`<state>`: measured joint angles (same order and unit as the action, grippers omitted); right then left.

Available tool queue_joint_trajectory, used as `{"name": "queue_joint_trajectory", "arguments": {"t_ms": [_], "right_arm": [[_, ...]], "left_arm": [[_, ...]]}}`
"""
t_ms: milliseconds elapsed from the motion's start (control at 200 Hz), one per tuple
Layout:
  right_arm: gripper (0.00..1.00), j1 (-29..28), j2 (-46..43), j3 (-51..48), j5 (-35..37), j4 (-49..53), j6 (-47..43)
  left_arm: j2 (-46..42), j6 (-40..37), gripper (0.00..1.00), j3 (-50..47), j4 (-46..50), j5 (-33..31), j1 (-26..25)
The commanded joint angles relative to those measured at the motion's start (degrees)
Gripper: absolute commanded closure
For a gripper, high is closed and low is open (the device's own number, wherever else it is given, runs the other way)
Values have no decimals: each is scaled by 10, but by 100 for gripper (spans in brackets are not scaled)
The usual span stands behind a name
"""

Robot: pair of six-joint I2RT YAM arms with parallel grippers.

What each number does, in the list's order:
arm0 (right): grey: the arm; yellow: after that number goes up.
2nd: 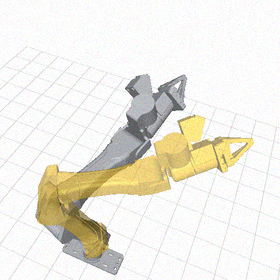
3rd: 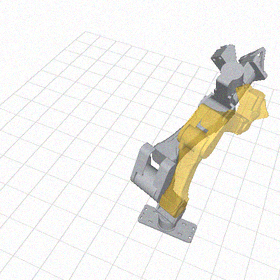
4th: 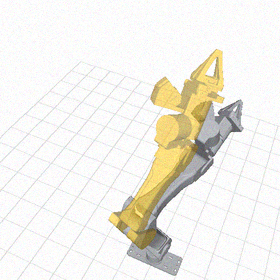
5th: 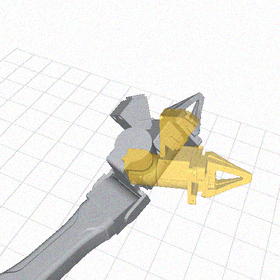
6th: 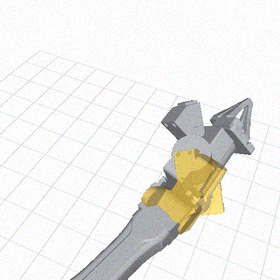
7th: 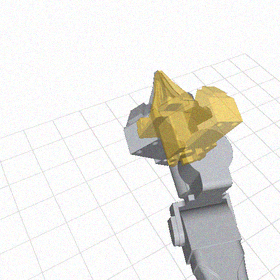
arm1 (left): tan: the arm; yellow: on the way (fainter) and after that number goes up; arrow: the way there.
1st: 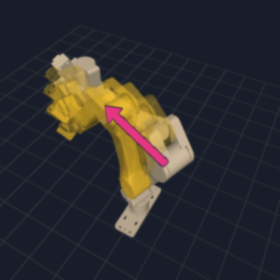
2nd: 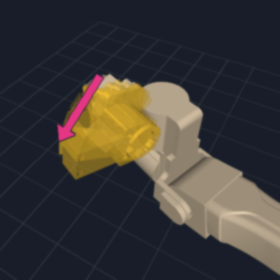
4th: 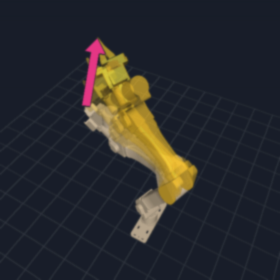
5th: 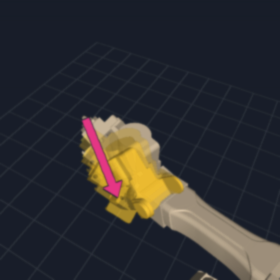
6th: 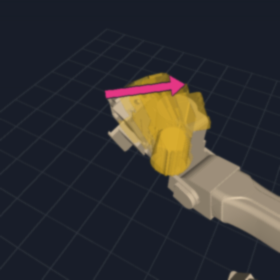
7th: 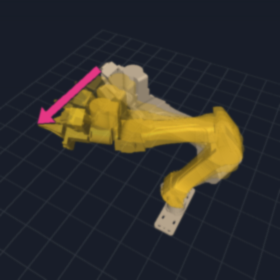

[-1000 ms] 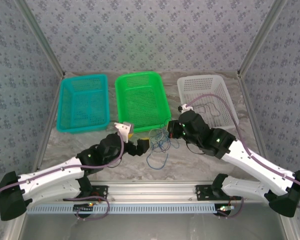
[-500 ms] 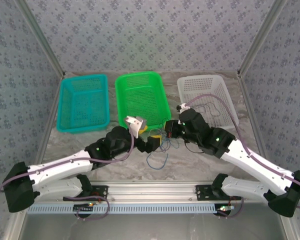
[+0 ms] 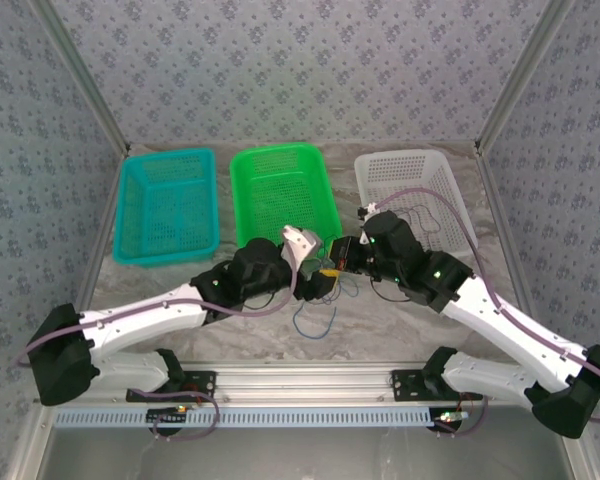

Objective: Untangle the cables

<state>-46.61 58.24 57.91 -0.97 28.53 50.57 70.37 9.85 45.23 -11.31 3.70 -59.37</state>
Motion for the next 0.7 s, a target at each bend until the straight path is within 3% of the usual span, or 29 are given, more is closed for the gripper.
{"name": "queue_joint_trajectory", "arguments": {"t_ms": [0,150,280,455,490,650,695], "right_arm": [[100,7,-6,12,-27,5,15],[99,17,-14,7,-44,1,19],[98,23,-23,1,-44,4,24],[94,35,-33,-5,-39,-2,30],[88,37,-34,-5,-37,-4,29],[40,38,-43,-9,-6,5,24],[32,39,-51,-14,-2,3,26]], "left_arm": [[20,-25,32,26,3,28,-4],[36,-22,44,29,-11,34,-4],[43,-19,74,41,-7,48,-5],[39,18,96,39,-16,59,-5],[37,28,99,36,-20,58,-5],[19,75,100,29,-27,59,-5],[12,85,100,26,-26,59,-5]]}}
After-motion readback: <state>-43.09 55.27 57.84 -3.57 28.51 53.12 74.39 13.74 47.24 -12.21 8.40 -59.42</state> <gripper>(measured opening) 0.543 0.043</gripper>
